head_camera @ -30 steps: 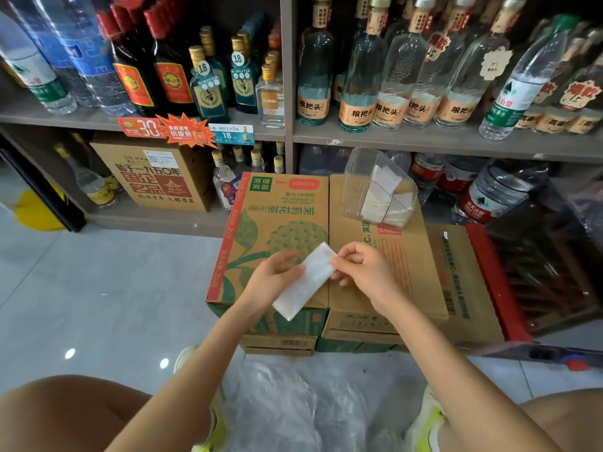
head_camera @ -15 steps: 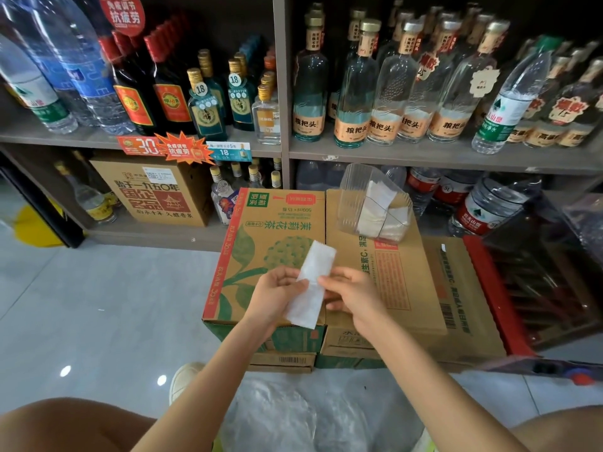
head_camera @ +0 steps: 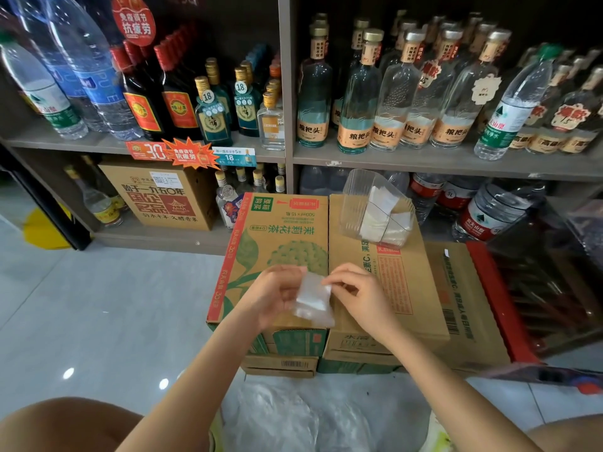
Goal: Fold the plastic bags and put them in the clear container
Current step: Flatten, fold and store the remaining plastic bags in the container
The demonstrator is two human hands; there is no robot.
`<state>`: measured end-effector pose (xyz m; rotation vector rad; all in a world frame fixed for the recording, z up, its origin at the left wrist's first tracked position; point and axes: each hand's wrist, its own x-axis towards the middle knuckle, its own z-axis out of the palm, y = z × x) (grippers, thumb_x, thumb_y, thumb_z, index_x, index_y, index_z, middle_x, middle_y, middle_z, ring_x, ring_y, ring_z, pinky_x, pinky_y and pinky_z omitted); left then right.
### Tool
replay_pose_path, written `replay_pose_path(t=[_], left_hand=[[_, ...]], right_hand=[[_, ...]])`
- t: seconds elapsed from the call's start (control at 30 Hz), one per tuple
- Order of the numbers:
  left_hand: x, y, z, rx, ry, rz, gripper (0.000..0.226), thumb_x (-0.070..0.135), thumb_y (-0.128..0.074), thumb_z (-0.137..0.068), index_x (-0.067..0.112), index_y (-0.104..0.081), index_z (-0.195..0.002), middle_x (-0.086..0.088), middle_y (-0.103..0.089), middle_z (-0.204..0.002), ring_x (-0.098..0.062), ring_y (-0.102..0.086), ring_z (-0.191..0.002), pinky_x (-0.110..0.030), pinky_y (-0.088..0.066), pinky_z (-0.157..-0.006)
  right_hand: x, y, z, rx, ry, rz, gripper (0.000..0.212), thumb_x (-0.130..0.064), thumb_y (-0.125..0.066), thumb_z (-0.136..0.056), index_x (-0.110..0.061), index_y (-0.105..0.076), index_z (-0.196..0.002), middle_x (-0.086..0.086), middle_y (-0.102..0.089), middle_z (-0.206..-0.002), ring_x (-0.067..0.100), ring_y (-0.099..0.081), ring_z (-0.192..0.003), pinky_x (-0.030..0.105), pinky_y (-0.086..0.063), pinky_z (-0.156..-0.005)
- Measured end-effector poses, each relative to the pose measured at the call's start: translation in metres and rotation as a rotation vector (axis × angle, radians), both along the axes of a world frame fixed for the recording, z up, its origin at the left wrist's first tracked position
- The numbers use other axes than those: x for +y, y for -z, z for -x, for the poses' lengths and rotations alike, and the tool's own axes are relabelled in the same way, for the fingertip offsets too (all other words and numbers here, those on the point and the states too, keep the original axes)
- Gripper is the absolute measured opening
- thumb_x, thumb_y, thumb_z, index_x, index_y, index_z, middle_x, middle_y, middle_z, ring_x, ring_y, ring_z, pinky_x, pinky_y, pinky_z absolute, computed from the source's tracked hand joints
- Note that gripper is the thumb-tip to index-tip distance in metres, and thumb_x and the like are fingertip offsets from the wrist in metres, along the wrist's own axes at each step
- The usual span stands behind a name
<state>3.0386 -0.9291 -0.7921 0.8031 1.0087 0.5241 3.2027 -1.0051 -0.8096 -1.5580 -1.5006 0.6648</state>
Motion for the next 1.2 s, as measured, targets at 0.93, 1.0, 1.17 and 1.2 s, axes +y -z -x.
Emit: replay_pose_path(t=[0.93, 1.0, 1.17, 1.2], left_hand=[[-0.011, -0.011, -0.051, -0.054, -0.148, -0.135, 0.034, -0.011, -0.062, -0.085, 0.004, -0.054, -0.115, -0.012, -0.062, -0.087, -0.019, -0.064, -0.063, -0.027, -0.055, -0.057], [-0.012, -0.01, -0.05, -0.018, -0.149, -0.163, 0.035, -0.012, -0.062, -0.084, 0.006, -0.055, -0.113, -0.006, -0.062, -0.081, -0.018, -0.064, -0.063, -0.031, -0.054, -0.061], [-0.013, -0.01, -0.049, 0.05, -0.148, -0.236, 0.037, -0.014, -0.062, -0.082, 0.011, -0.057, -0.108, -0.009, -0.065, -0.095, -0.026, -0.064, -0.076, -0.039, -0.052, -0.069], [-0.013, -0.01, -0.049, 0.055, -0.136, -0.251, 0.039, -0.014, -0.063, -0.082, 0.01, -0.057, -0.111, -0.01, -0.066, -0.096, -0.026, -0.063, -0.077, -0.039, -0.051, -0.069]], right_hand=[[-0.004, -0.028, 0.002, 0.657, 0.381, 0.377, 0.005, -0.015, -0.072, -0.084, -0.019, -0.073, -0.087, -0.011, -0.067, -0.079, -0.001, -0.053, -0.068, 0.016, -0.038, -0.062], [-0.007, -0.03, 0.001, 0.64, 0.359, 0.407, 0.004, -0.021, -0.07, -0.086, -0.021, -0.073, -0.088, -0.014, -0.066, -0.08, 0.0, -0.055, -0.076, 0.018, -0.038, -0.066], [-0.007, -0.033, -0.007, 0.47, 0.413, 0.293, 0.012, -0.033, -0.07, -0.085, -0.021, -0.068, -0.082, -0.008, -0.067, -0.084, 0.007, -0.06, -0.083, 0.02, -0.04, -0.067], [-0.006, -0.032, -0.008, 0.445, 0.41, 0.281, 0.016, -0.034, -0.071, -0.083, -0.02, -0.067, -0.087, -0.007, -0.067, -0.086, 0.008, -0.06, -0.084, 0.021, -0.042, -0.068]])
